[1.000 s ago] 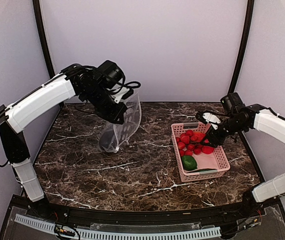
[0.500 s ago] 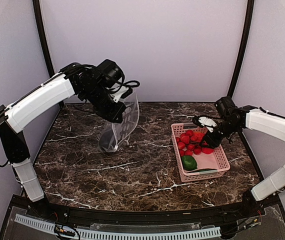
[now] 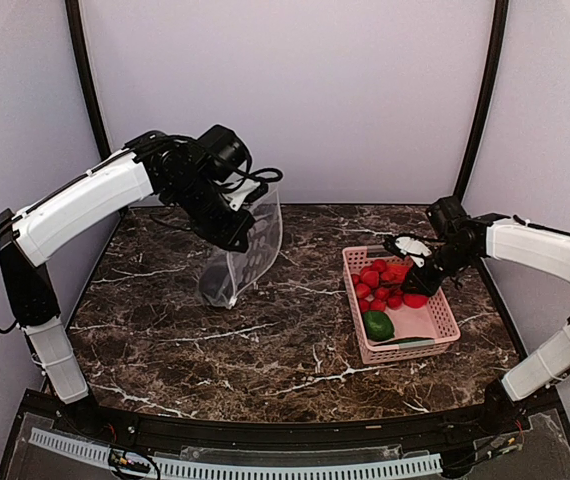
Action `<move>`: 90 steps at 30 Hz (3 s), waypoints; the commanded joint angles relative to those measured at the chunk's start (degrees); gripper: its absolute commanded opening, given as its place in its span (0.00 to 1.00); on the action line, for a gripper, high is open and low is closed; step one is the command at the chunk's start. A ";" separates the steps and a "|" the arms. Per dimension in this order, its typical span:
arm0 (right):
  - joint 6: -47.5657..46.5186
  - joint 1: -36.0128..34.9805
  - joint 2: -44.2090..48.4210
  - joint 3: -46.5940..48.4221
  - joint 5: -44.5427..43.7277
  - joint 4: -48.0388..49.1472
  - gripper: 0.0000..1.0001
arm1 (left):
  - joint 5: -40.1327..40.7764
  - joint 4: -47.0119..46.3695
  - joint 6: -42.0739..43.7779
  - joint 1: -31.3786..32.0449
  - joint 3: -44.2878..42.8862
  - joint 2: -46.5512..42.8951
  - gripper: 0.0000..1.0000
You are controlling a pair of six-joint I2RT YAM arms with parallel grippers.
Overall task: Place the food in the zip-top bag and seal the zipper
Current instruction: Pick up the fake fruit from the bin, then place the fake fruit in the zipper food storage bag.
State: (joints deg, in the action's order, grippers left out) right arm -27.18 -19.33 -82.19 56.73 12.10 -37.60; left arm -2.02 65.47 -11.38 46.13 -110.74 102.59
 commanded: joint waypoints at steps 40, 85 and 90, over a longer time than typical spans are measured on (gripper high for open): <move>0.25 0.35 2.66 2.97 5.44 -0.31 0.00 | -4.47 -6.04 -2.69 -0.07 7.09 -1.65 0.01; 6.39 -1.64 6.85 29.82 52.23 -5.88 0.00 | -13.74 -22.03 -14.25 0.01 6.43 1.45 0.01; 6.35 -2.93 5.14 29.99 51.46 -5.79 0.00 | -13.91 -21.89 -14.46 0.10 6.41 0.92 0.01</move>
State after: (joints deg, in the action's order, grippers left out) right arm -21.74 -21.10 -76.23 84.73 61.34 -46.26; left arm -14.55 44.18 -25.28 46.13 -103.13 104.38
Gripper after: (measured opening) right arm 0.038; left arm 0.010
